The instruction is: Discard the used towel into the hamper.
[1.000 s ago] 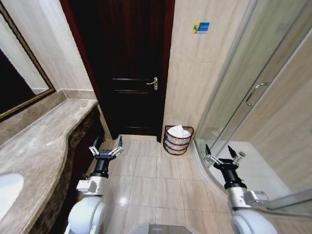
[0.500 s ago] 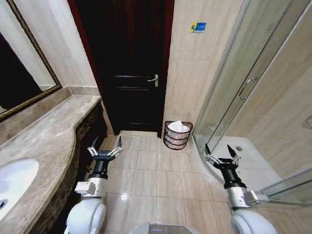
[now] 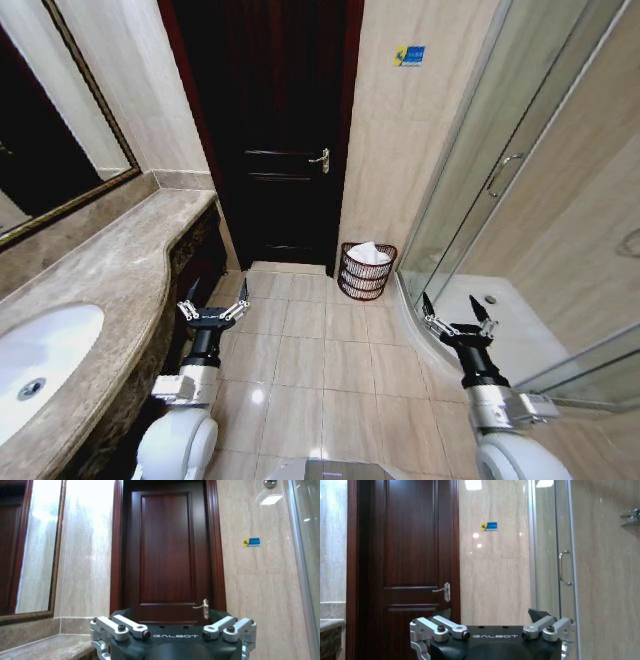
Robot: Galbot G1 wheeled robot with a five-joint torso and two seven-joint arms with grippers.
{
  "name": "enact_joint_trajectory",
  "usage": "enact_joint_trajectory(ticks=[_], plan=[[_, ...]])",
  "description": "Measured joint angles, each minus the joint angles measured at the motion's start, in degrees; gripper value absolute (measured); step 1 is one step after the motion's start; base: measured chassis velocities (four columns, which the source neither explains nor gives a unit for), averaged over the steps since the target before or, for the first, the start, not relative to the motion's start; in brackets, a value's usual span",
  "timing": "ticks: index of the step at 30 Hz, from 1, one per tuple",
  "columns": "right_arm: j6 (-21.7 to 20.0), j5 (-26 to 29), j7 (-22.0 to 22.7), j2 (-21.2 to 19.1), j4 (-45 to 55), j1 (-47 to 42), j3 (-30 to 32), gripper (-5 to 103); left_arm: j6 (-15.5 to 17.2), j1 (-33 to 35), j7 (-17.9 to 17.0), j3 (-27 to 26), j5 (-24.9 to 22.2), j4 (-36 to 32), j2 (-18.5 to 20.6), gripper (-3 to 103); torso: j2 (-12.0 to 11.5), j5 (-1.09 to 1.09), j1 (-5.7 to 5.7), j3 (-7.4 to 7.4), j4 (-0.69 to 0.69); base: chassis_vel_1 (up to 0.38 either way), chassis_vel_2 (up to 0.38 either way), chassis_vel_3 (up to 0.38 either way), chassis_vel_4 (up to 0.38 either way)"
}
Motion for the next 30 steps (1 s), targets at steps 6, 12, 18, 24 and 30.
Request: enact_joint_trajectory(ticks=[6, 12, 18, 24, 30], plan=[[-0.05, -0.62, -0.05, 0.53, 0.3, -0.01, -0.06, 100, 0.11, -0.49, 0.18, 0.0, -0.59, 0.44, 0.35, 100, 0.0, -0.01, 0.0, 0.0, 0.01, 0.045, -0.062, -0.047, 0.065], [0.76, -1.08, -0.64, 1.26, 0.39, 0.19, -0.47, 100, 0.45, -0.77, 0.18, -0.18, -1.46, 0.49, 0.84, 100, 0.0, 0.0, 0.0, 0.0, 0.0, 0.011, -0.012, -0.014, 0.02], [2.36, -0.73, -1.51, 2.79, -0.5, 0.37, 0.58, 100, 0.64, -0.44, 0.12, 0.3, -1.7, 0.89, 0.74, 100, 0.0, 0.0, -0.01, 0.0, 0.01, 0.0, 0.0, 0.0, 0.0], [3.73, -0.63, -2.84, 4.75, -2.33, 0.0, 2.69, 100, 1.39, -1.03, 0.02, 0.47, -1.8, 1.54, 1.01, 100, 0.0, -0.01, -0.01, 0.0, 0.0, 0.0, 0.0, 0.0, 0.0], [5.3, -1.14, -4.22, 6.0, -5.04, -0.25, 3.84, 100, 2.38, -2.33, 0.21, 0.97, -2.8, 2.79, 1.29, 100, -0.01, 0.0, -0.01, 0.0, 0.0, 0.0, 0.0, 0.0, 0.0]])
